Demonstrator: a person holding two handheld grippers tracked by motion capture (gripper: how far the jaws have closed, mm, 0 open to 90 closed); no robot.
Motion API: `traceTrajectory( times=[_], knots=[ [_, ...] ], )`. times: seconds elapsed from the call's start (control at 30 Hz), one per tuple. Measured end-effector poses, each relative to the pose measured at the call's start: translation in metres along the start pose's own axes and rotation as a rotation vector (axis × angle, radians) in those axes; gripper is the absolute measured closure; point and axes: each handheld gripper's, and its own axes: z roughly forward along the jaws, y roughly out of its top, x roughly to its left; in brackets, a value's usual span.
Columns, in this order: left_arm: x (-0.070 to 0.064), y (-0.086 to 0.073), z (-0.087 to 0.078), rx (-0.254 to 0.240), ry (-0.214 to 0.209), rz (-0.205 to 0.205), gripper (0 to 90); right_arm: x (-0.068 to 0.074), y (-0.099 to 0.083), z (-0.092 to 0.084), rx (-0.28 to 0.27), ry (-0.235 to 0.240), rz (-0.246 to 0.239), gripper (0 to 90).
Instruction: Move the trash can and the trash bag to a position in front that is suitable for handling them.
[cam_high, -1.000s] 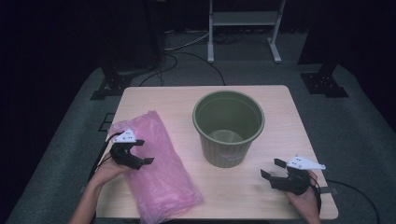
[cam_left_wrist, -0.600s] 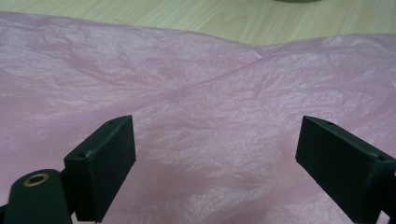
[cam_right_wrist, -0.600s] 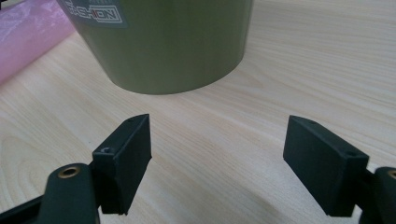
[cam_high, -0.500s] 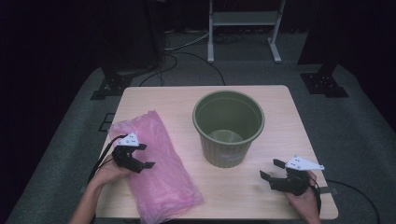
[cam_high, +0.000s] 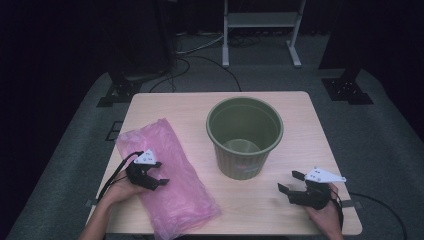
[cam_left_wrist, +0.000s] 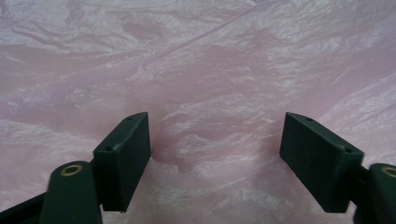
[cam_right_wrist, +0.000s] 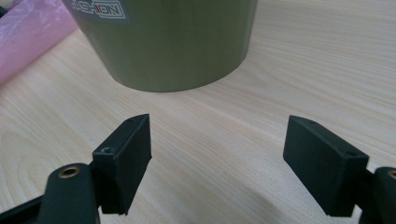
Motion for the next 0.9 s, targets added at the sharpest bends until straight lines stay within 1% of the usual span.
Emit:
traceTrajectory(
  times=[0.07, 0.23, 0.4, 0.6, 0.77, 0.8, 0.83, 0.9],
  knots=[
    [-0.003, 0.001, 0.001, -0.011, 0.004, -0.005, 30.2, 0.001, 0.0, 0.0, 0.001, 0.0, -0.006, 22.5],
    [-0.008, 0.002, 0.002, -0.024, 0.012, -0.015, 40.1, 0.001, 0.0, 0.0, 0.002, 0.001, -0.008, 22.5],
    [-0.011, 0.007, 0.004, -0.028, 0.011, -0.018, 55.2, 0.001, 0.001, -0.001, 0.001, 0.001, -0.005, 22.7],
    [-0.014, 0.012, 0.008, -0.029, 0.013, -0.019, 68.7, 0.001, 0.0, -0.001, -0.004, 0.0, -0.006, 22.8],
    [-0.017, 0.015, 0.011, -0.036, 0.002, -0.022, 83.2, -0.001, 0.0, -0.003, -0.006, 0.0, -0.002, 22.8],
    [-0.018, 0.016, 0.011, -0.023, -0.008, -0.019, 85.8, -0.001, 0.0, -0.003, -0.006, 0.001, 0.0, 23.1],
    [-0.018, 0.016, 0.012, -0.024, -0.016, -0.025, 87.2, -0.001, 0.0, -0.003, -0.007, 0.001, 0.0, 23.5],
    [-0.018, 0.018, 0.012, -0.016, -0.017, -0.02, 88.7, -0.001, 0.0, -0.003, -0.009, 0.004, 0.005, 23.6]
  ],
)
